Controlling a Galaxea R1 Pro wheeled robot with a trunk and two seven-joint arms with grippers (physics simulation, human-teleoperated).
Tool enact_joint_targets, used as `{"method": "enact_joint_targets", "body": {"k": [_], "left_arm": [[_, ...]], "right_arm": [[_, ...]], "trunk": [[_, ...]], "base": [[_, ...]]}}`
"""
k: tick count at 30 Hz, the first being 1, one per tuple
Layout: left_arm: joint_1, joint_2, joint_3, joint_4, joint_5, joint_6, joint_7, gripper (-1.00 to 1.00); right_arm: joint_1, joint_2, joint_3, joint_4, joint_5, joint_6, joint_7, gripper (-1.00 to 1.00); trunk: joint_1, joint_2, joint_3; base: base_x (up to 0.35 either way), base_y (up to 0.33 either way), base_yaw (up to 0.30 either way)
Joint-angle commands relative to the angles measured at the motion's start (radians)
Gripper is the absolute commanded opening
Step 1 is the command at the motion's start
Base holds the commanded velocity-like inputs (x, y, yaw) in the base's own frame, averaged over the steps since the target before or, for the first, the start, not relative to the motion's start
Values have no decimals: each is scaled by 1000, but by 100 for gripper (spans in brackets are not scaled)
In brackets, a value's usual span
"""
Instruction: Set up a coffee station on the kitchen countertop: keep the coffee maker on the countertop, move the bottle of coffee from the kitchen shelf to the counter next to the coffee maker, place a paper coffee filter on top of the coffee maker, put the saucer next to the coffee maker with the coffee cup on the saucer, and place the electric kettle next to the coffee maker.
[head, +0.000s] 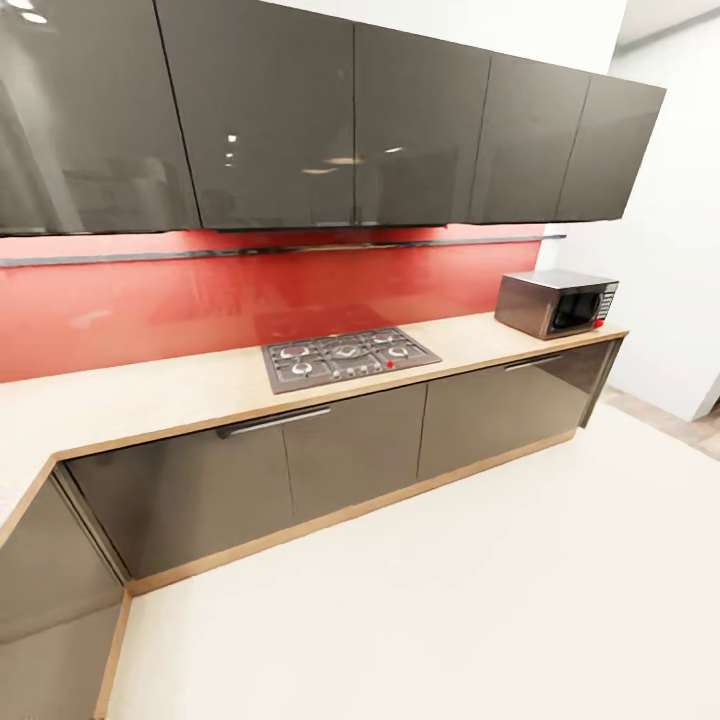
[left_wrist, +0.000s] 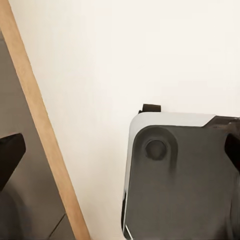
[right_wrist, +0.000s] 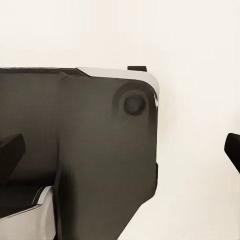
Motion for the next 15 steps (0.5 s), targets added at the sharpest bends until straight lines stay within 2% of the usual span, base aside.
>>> {"method": "enact_joint_targets", "body": {"k": [1,6,15], "left_arm": [[-2,0,-8,4,7,-6,1,100],[-2,3,-7,4,8,-7,1,100],[-2,-2,-8,4,7,-6,2,100]], "right_arm": [[-1,0,0,0,1,-1,0,100],[-1,0,1,-1,1,-1,0,100],[-1,1,1,-1,2,-2,2,100]], "trunk": [[1,-2,-3],[1,-2,-9],[1,-2,-11]], "base": [[18,0,184],[161,0,166],[318,0,48]]}}
